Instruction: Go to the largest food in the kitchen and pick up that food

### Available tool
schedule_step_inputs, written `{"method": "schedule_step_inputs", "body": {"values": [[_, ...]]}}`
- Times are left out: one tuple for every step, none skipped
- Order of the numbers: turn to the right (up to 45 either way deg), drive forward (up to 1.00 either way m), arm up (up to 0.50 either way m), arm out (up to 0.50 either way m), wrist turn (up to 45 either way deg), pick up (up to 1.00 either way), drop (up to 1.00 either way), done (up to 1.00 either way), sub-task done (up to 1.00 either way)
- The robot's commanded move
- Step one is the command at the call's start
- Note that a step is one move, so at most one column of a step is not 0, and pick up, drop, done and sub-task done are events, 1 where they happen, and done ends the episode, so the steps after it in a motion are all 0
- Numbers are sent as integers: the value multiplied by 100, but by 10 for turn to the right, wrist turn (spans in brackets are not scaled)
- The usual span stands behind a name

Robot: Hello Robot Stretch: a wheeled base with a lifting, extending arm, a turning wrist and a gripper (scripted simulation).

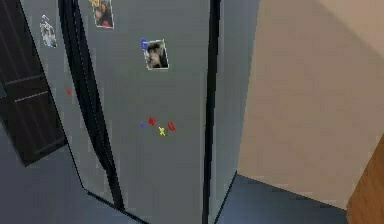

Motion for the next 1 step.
{"method": "schedule_step_inputs", "body": {"values": [[0, 0, 0, 44, 0, 0, 0, 0, 0]]}}
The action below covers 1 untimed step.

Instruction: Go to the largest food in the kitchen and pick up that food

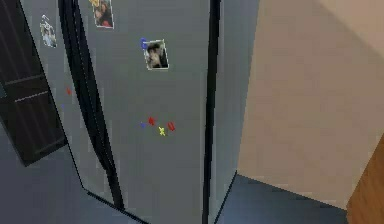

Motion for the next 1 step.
{"method": "schedule_step_inputs", "body": {"values": [[0, 0, 0, 0, 450, 0, 0, 0, 0]]}}
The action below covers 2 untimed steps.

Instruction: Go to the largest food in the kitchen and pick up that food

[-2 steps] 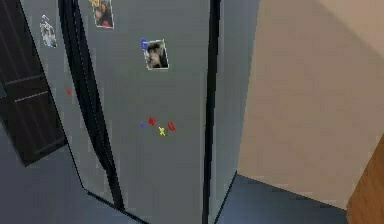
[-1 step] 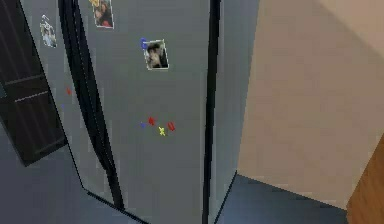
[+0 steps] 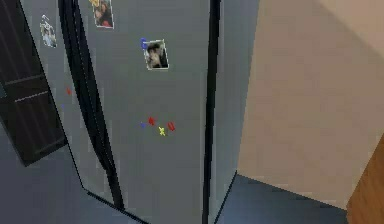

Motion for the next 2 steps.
{"method": "schedule_step_inputs", "body": {"values": [[0, 0, 0, 0, 450, 0, 0, 0, 0], [0, 0, 0, 0, 450, 0, 0, 0, 0]]}}
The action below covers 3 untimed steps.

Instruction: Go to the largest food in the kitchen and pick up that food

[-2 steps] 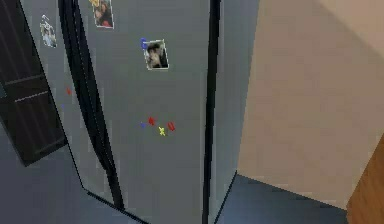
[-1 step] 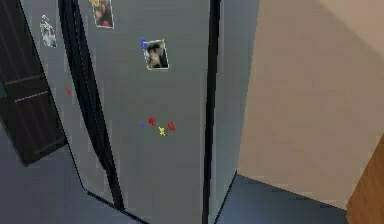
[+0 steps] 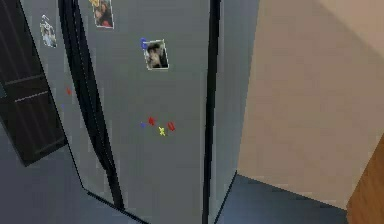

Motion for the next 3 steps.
{"method": "schedule_step_inputs", "body": {"values": [[0, 0, 0, 0, 270, 0, 0, 0, 0], [0, 0, 0, 0, 0, 100, 0, 0, 0], [0, 0, 0, 0, 0, 0, 0, 100, 0]]}}
